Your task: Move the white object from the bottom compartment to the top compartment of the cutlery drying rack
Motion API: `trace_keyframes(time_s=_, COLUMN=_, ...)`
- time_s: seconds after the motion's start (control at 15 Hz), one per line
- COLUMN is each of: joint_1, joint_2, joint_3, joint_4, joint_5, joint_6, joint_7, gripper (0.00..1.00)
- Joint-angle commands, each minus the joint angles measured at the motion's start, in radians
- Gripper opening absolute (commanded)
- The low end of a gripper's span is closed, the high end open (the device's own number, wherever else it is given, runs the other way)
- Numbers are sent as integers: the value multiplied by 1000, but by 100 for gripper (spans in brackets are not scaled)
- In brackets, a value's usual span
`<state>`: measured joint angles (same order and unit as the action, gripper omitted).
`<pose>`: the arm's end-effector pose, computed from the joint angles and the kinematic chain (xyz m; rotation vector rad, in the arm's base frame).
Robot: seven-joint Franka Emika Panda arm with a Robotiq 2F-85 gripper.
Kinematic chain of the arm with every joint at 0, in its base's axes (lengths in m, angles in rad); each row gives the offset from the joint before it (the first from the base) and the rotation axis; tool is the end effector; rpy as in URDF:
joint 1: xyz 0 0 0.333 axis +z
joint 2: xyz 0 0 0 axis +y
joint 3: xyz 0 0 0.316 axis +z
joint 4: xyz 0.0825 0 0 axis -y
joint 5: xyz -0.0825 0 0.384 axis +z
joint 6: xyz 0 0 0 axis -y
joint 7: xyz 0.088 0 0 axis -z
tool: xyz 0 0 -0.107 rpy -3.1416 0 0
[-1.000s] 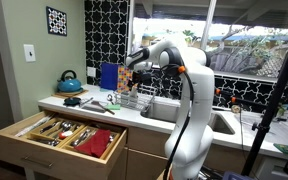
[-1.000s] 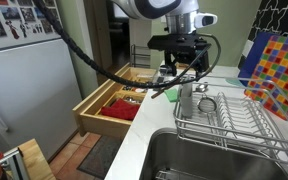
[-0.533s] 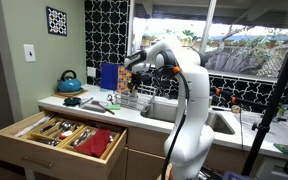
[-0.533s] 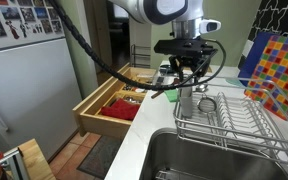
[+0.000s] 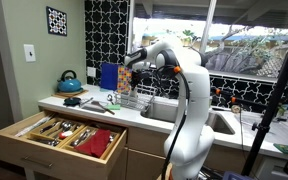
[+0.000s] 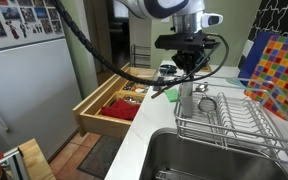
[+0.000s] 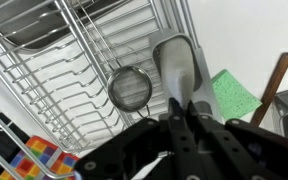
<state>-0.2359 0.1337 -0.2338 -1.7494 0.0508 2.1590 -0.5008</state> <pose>0.5639 -0.2761 0.5189 3.0005 0.0228 0.3846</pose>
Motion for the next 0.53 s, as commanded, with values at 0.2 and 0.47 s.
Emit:
trace_keyframes(time_s=0.2, joint_1=-15, joint_2=-53, joint_3=11, joint_4=-4, joint_5=-7, joint_6=-37, joint_7=-29, gripper=5)
trace_keyframes(time_s=0.47, joint_1=-8, joint_2=-98, joint_3=11, joint_4=-12, joint_5=-14, joint_6=-39, joint_7=-64, gripper=5)
